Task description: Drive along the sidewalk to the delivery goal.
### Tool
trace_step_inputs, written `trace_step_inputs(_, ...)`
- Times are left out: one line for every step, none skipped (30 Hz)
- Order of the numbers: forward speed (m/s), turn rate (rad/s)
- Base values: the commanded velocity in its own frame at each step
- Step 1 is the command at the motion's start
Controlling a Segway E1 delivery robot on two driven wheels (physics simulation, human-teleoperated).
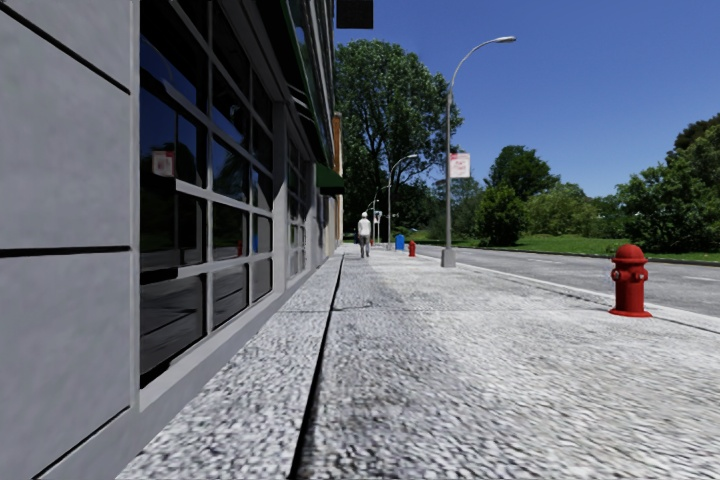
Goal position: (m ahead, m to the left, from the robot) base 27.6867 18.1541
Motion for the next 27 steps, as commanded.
trace_step_inputs(2.00, 0.00)
trace_step_inputs(2.00, 0.00)
trace_step_inputs(2.00, 0.00)
trace_step_inputs(2.00, 0.00)
trace_step_inputs(2.00, 0.00)
trace_step_inputs(2.00, 0.00)
trace_step_inputs(2.00, 0.00)
trace_step_inputs(2.00, 0.00)
trace_step_inputs(2.00, 0.00)
trace_step_inputs(2.00, 0.00)
trace_step_inputs(2.00, 0.00)
trace_step_inputs(2.00, 0.00)
trace_step_inputs(2.00, 0.00)
trace_step_inputs(2.00, 0.00)
trace_step_inputs(2.00, 0.00)
trace_step_inputs(2.00, 0.00)
trace_step_inputs(2.00, 0.00)
trace_step_inputs(2.00, 0.00)
trace_step_inputs(2.00, 0.00)
trace_step_inputs(2.00, 0.00)
trace_step_inputs(2.00, 0.00)
trace_step_inputs(2.00, 0.00)
trace_step_inputs(2.00, 0.00)
trace_step_inputs(2.00, 0.00)
trace_step_inputs(2.00, 0.00)
trace_step_inputs(2.00, 0.00)
trace_step_inputs(2.00, 0.00)
